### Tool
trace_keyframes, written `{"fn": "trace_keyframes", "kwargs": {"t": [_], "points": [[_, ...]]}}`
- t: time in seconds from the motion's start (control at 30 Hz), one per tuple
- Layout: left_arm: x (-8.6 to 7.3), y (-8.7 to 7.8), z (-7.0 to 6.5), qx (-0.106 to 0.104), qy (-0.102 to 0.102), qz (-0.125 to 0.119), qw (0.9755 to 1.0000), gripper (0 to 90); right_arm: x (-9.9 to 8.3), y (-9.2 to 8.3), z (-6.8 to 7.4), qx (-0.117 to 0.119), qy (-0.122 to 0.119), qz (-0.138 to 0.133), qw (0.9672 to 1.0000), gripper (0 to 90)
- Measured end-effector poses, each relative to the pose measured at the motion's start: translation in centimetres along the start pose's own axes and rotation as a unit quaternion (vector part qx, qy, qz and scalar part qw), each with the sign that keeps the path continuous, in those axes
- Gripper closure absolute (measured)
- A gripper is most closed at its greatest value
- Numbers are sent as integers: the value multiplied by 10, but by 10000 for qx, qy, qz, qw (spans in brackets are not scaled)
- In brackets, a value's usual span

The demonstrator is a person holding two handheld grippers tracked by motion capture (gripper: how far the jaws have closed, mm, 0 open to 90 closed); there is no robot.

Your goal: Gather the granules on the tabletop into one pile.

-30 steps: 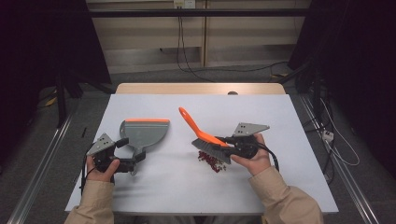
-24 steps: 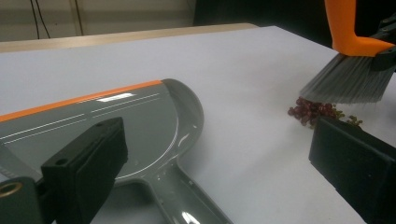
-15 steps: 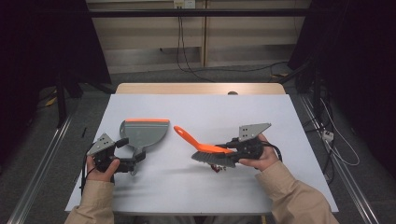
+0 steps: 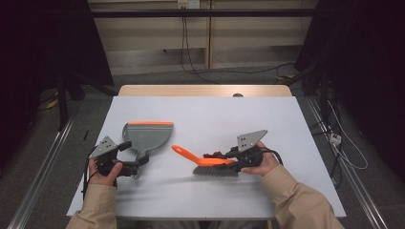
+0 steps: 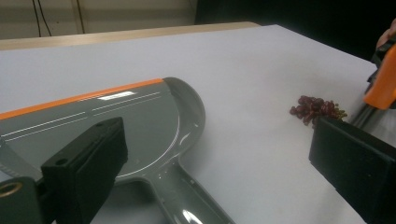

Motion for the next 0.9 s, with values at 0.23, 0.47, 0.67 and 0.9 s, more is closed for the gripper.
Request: {"fn": "trace_keyframes", "kwargs": {"t": [0.23,0.47,0.67,0.9], "points": [[0,0,0,2,20,13,10000,42,1,2,-10,-83,-65,-54,9999,713],[0,0,1,6,25,19,10000,42,4,4,-18,-208,-109,-34,9997,713],[0,1,1,1,20,19,10000,42,8,6,-18,-174,-112,-28,9998,713],[0,1,0,-7,10,29,10000,42,14,0,-15,-180,-72,-152,9997,713]]}}
Point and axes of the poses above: each handheld gripper's, and its own axes: y roughly forward along the jaws, x roughly out of its top, z roughly to its left, the point moved 2 cm from there along y, roughly forward along the jaws, and after that the axes turned 8 degrees about z, right-handed, at the moved point
